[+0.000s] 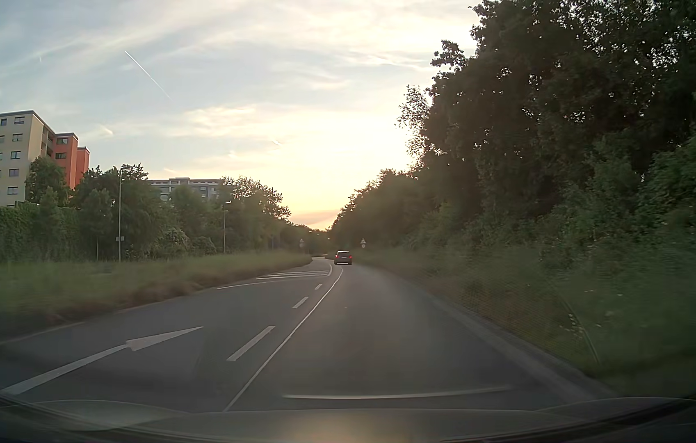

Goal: Follow the waypoints while adhering to traffic rules and regulations

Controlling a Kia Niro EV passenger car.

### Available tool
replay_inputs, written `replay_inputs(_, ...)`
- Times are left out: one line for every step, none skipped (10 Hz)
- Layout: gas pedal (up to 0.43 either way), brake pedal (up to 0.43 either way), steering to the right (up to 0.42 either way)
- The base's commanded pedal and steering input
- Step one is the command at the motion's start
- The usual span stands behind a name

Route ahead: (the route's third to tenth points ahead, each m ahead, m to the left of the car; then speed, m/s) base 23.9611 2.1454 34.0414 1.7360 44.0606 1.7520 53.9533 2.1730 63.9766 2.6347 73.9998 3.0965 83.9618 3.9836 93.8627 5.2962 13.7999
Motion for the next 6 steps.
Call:
replay_inputs(0.098,0.0,0.01)
replay_inputs(0.098,0.0,0.01)
replay_inputs(0.098,0.0,0.008)
replay_inputs(0.098,0.0,0.008)
replay_inputs(0.098,0.0,0.007)
replay_inputs(0.098,0.0,0.005)
